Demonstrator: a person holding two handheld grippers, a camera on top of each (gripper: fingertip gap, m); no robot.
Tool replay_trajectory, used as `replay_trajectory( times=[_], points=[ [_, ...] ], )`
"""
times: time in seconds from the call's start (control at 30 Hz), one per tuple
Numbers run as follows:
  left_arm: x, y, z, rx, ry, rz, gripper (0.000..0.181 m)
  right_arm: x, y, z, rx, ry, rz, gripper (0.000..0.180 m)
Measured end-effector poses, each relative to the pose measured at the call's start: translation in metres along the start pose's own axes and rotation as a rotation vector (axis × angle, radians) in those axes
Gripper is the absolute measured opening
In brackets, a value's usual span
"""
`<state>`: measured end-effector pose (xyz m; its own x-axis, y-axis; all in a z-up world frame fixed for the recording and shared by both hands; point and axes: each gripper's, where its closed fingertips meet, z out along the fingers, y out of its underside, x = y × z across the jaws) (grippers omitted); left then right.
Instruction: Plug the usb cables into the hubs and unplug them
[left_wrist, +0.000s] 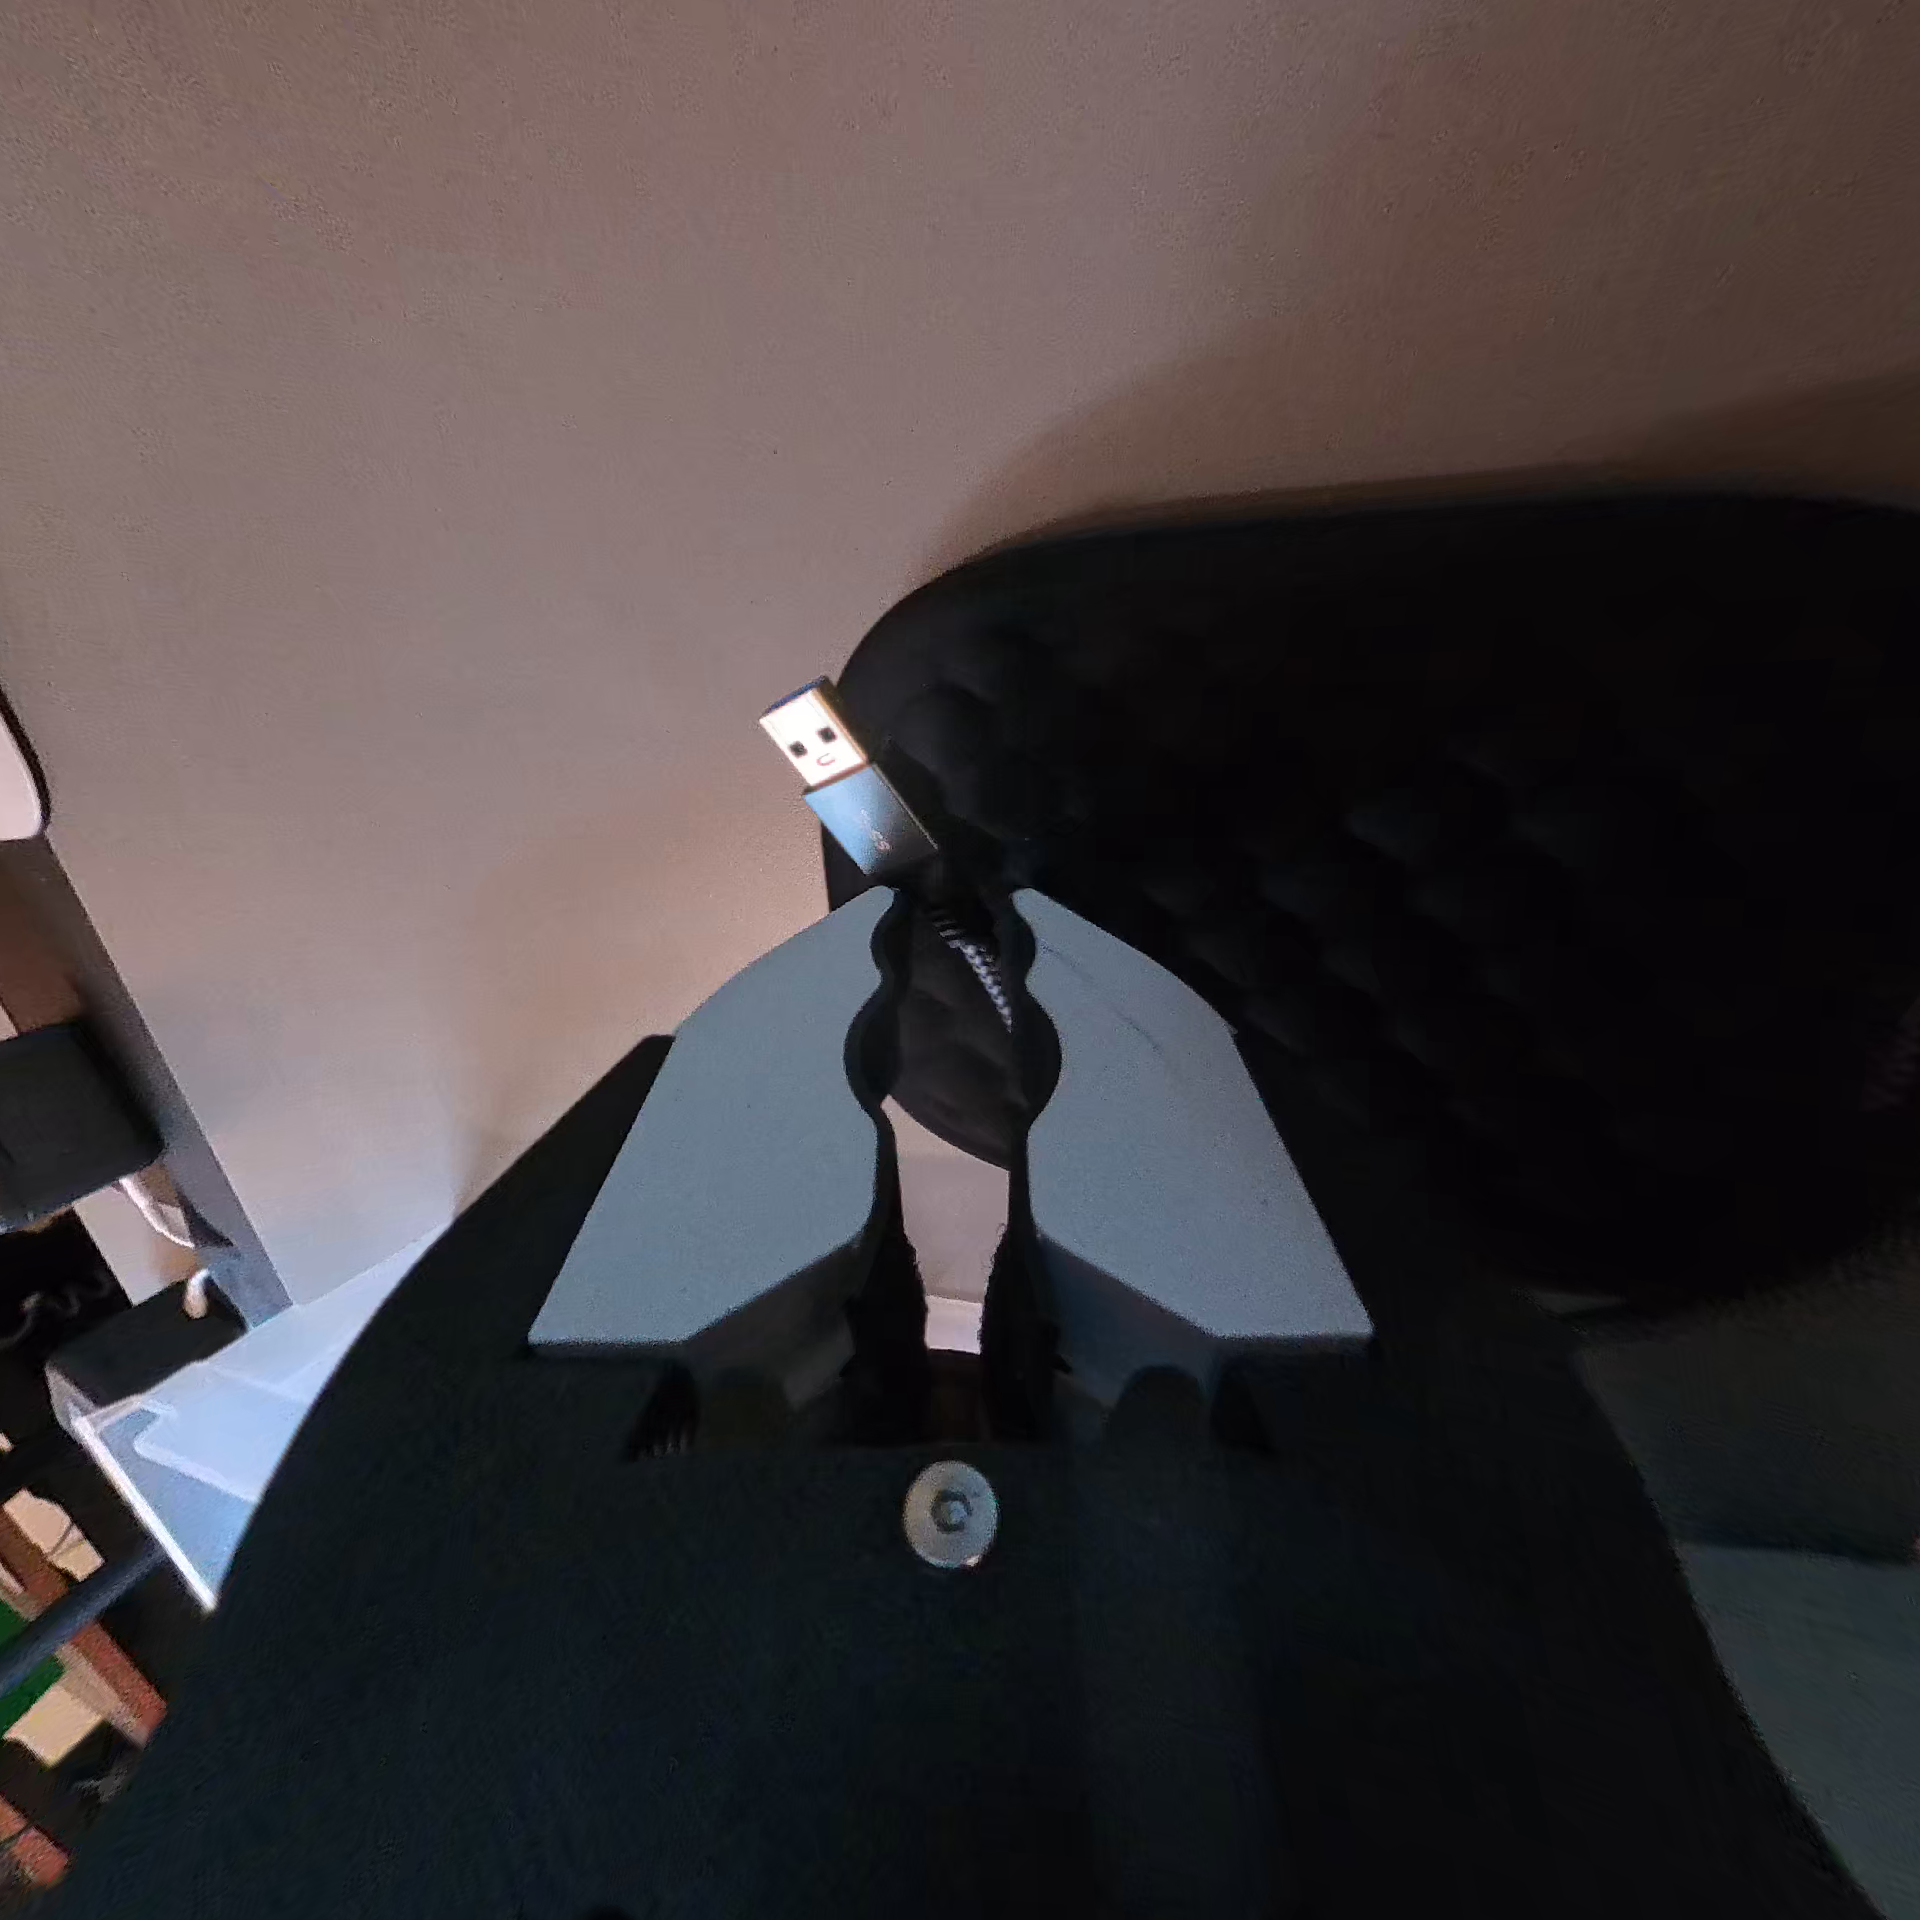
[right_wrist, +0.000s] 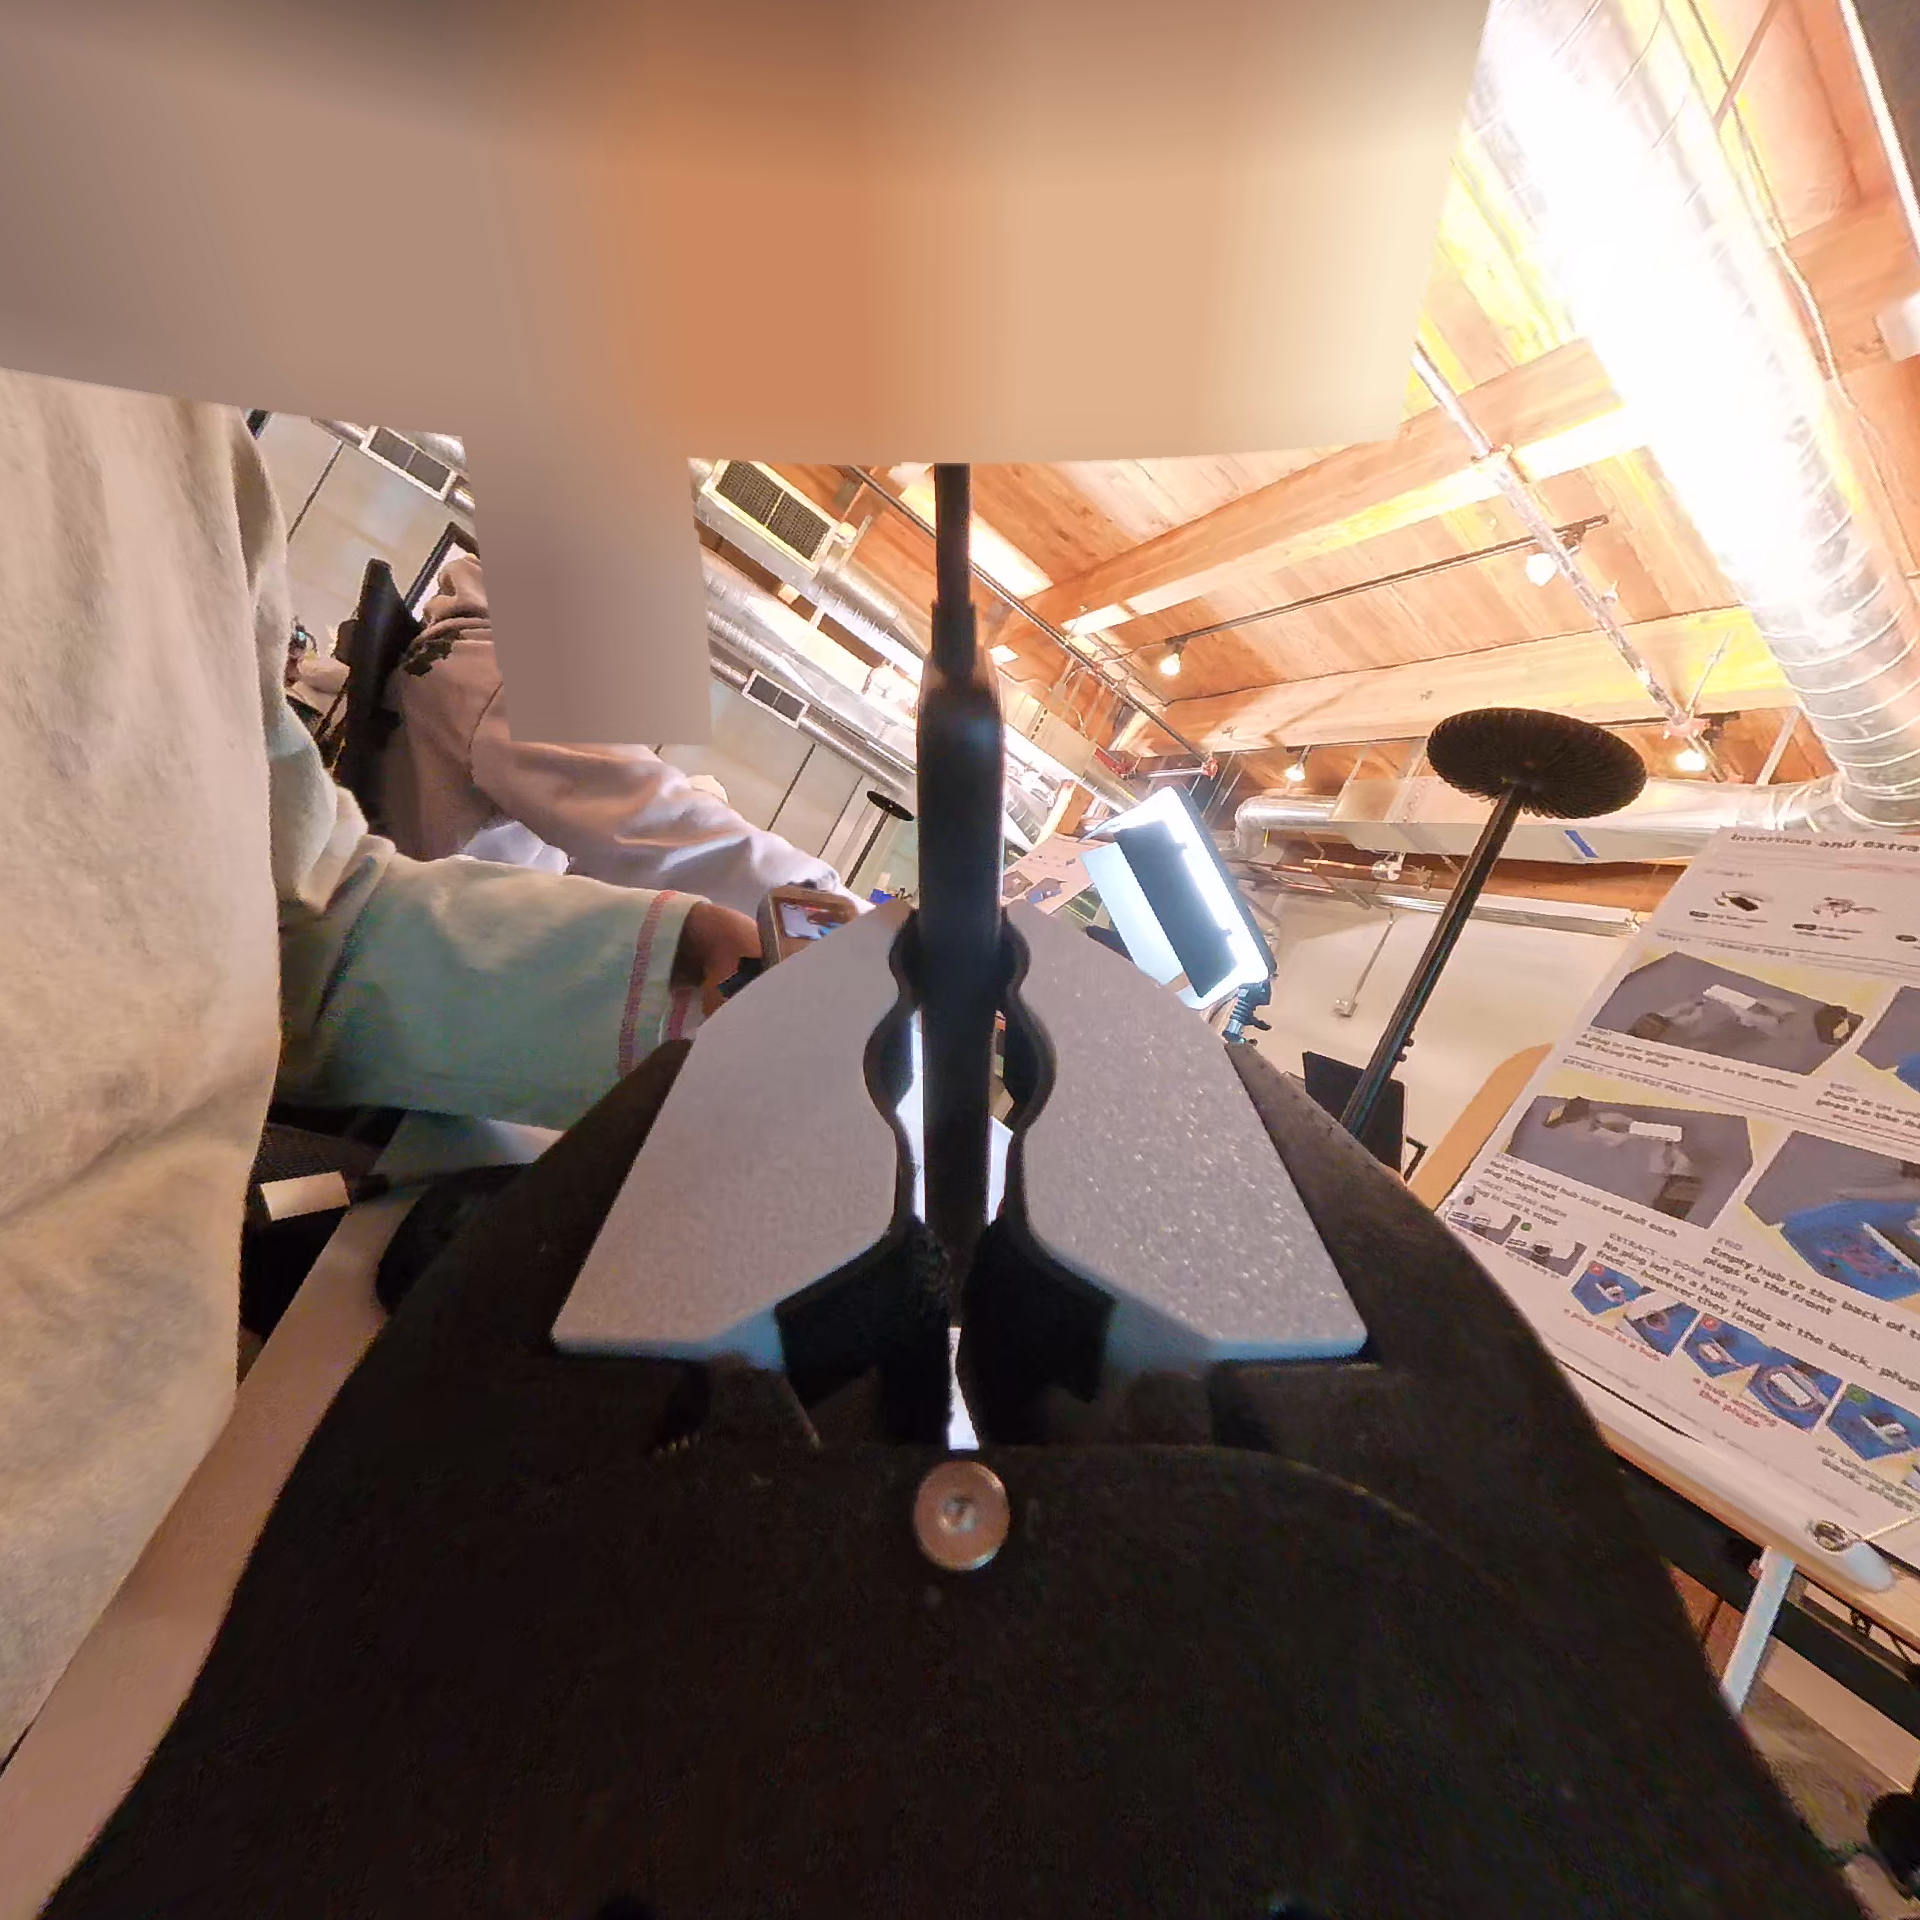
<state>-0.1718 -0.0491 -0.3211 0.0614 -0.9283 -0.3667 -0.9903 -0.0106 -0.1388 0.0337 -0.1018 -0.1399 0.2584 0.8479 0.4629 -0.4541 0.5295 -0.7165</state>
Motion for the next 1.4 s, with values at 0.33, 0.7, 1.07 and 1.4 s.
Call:
replay_trajectory(
  times=[0.33, 0.7, 1.07, 1.4],
  points=[
    [0.013, -0.038, -0.001, 0.288, 0.126, -0.299, 0.023, -0.001, 0.001, -0.002, -0.011, -0.002, -0.005, 0.012],
    [0.007, -0.044, 0.004, 0.521, -0.066, -0.412, 0.027, -0.001, 0.003, -0.002, -0.018, -0.009, 0.003, 0.012],
    [0.008, -0.04, 0.002, 0.578, -0.271, -0.438, 0.022, -0.004, 0.002, 0.001, -0.011, -0.019, 0.009, 0.012],
    [0.013, -0.045, -0.009, 0.546, -0.131, -0.494, 0.017, -0.007, 0.015, 0.001, -0.071, -0.037, -0.023, 0.012]
  ],
)
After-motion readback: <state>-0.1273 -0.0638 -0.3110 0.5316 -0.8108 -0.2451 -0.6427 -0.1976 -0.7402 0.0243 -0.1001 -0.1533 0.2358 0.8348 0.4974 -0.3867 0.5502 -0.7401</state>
